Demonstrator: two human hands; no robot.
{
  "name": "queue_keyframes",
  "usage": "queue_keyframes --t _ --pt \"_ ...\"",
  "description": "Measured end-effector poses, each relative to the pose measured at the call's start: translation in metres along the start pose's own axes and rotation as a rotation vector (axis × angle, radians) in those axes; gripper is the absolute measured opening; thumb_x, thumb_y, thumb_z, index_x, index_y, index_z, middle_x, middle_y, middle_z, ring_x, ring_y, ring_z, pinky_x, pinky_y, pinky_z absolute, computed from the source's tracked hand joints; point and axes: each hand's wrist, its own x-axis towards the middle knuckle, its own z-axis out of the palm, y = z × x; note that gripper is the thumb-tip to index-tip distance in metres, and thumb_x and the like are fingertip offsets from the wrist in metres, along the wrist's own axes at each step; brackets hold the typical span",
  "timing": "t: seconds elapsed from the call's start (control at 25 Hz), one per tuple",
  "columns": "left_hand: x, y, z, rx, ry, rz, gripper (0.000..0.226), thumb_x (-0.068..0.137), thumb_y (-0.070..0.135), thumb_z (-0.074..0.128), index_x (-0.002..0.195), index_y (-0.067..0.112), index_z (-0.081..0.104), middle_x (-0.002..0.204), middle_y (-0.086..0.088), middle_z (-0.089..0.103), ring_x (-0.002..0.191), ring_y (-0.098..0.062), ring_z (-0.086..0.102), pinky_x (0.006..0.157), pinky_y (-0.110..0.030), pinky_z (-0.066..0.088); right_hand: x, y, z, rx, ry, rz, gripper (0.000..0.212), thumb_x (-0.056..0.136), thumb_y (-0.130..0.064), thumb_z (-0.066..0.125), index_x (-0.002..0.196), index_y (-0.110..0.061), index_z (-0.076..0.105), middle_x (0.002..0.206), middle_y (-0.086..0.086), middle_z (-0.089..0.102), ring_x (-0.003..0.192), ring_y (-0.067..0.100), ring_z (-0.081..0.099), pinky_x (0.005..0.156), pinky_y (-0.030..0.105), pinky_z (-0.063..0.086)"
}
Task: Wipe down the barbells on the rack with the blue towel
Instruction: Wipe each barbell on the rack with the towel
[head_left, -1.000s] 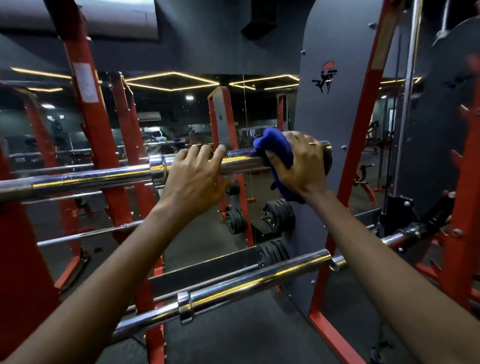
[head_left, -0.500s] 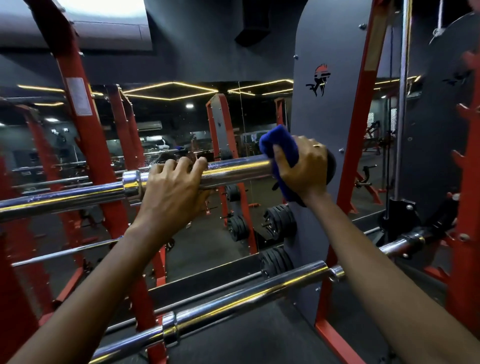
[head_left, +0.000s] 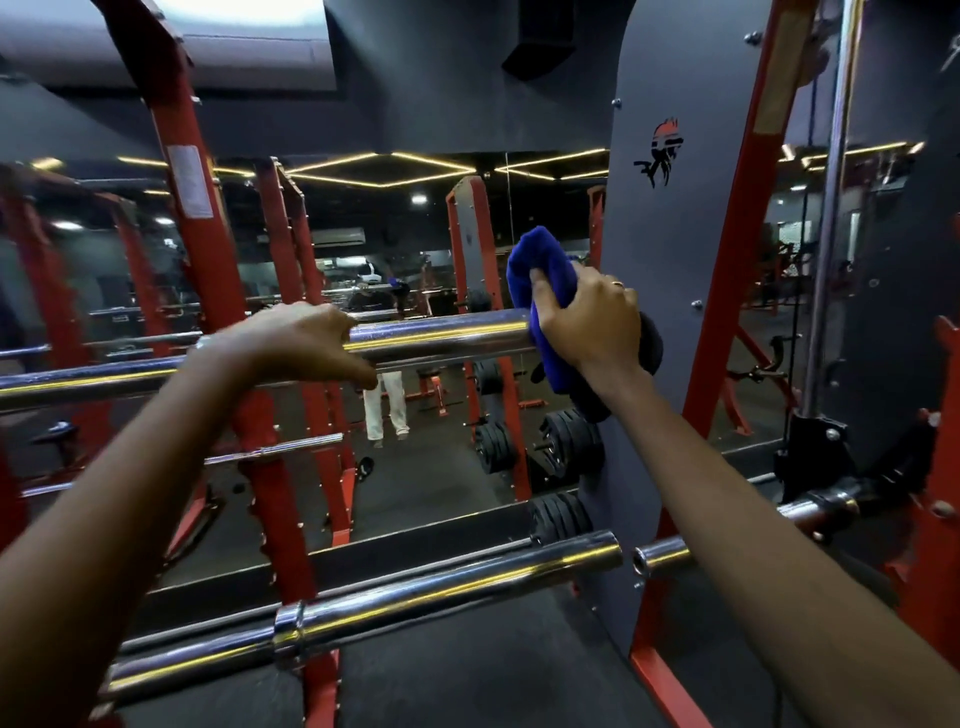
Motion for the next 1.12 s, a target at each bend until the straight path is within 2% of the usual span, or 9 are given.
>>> queue_keyframes --t 0.12,0.2,0.36,0.48,0.6,0.76,0.84,0.96,1.12 --pt "0.011 -0.008 -0.02 -0.268 -0.285 -0.033 0.092 0.034 0.08 0.081 0.101 0.019 0.064 0.104 -0.003 0.066 0.092 -0.02 0.063 0.073 -0.032 0.047 -0.012 -0.015 0.005 -0.07 -0.059 -0.081 0.05 0.097 -0.061 0.041 0.106 -0.016 0.063 0.098 0.006 0.067 0.093 0.029 0.064 0.094 0.047 0.046" --pt "0.008 -0.007 -0.02 -0.295 -0.291 -0.031 0.089 0.052 0.076 0.083 0.115 0.017 0.06 0.121 -0.001 0.061 0.102 -0.019 0.059 0.082 -0.033 0.048 -0.034 -0.029 0.014 -0.038 -0.1 -0.21 0.063 0.095 -0.064 0.043 0.128 -0.012 0.058 0.122 0.011 0.064 0.113 0.032 0.059 0.105 0.05 0.039" --pt "-0.014 -0.017 0.009 -0.15 0.134 0.04 0.07 0.071 0.074 0.073 0.12 0.028 0.05 0.12 0.005 0.05 0.108 -0.015 0.051 0.103 -0.043 0.038 -0.044 -0.037 0.015 0.01 -0.202 -0.432 0.077 0.091 -0.069 0.045 0.146 -0.016 0.045 0.147 0.007 0.048 0.136 0.03 0.043 0.118 0.051 0.023" --pt "-0.041 -0.025 0.056 0.277 0.56 0.141 0.083 0.072 0.063 0.076 0.135 0.017 0.048 0.123 -0.01 0.056 0.113 -0.034 0.056 0.098 -0.051 0.033 -0.026 -0.013 0.009 0.067 -0.152 -0.27 0.062 0.096 -0.066 0.041 0.131 -0.017 0.056 0.128 0.005 0.063 0.119 0.027 0.057 0.115 0.052 0.03" --pt "-0.04 -0.026 0.072 0.265 0.652 0.107 0.083 0.072 0.049 0.084 0.137 0.012 0.048 0.12 -0.016 0.061 0.107 -0.042 0.059 0.094 -0.053 0.035 -0.03 -0.025 0.017 0.036 0.035 -0.043 0.056 0.098 -0.062 0.042 0.118 -0.015 0.064 0.115 0.005 0.069 0.112 0.026 0.061 0.113 0.051 0.033" --pt "-0.033 -0.018 0.074 0.366 0.815 0.059 0.05 0.078 0.028 0.081 0.117 0.009 0.056 0.096 -0.014 0.063 0.086 -0.038 0.061 0.081 -0.048 0.039 -0.046 -0.054 0.03 0.055 -0.012 -0.377 0.057 0.093 -0.059 0.05 0.125 -0.012 0.061 0.121 0.008 0.067 0.114 0.03 0.059 0.106 0.048 0.036" --pt "-0.029 -0.018 0.068 0.387 0.793 0.063 0.046 0.073 0.022 0.079 0.11 0.007 0.055 0.091 -0.014 0.063 0.082 -0.037 0.062 0.078 -0.047 0.039 -0.037 -0.032 0.025 0.077 0.028 -0.394 0.056 0.093 -0.059 0.051 0.123 -0.013 0.062 0.116 0.007 0.069 0.107 0.029 0.063 0.104 0.045 0.036" --pt "-0.031 -0.02 0.052 0.336 0.654 0.101 0.038 0.075 0.03 0.072 0.103 0.012 0.053 0.085 -0.009 0.065 0.077 -0.034 0.064 0.073 -0.042 0.04 -0.034 -0.003 0.016 0.091 0.106 -0.107 0.055 0.098 -0.062 0.044 0.116 -0.014 0.063 0.11 0.005 0.069 0.107 0.027 0.062 0.111 0.051 0.035" --pt "-0.015 -0.031 0.004 0.082 0.06 0.113 0.033 0.08 0.042 0.072 0.102 0.023 0.057 0.09 -0.003 0.068 0.075 -0.02 0.062 0.06 -0.03 0.044 -0.03 -0.05 0.021 -0.053 0.026 0.131 0.059 0.097 -0.064 0.037 0.12 -0.016 0.062 0.123 0.006 0.066 0.124 0.029 0.054 0.119 0.058 0.022"
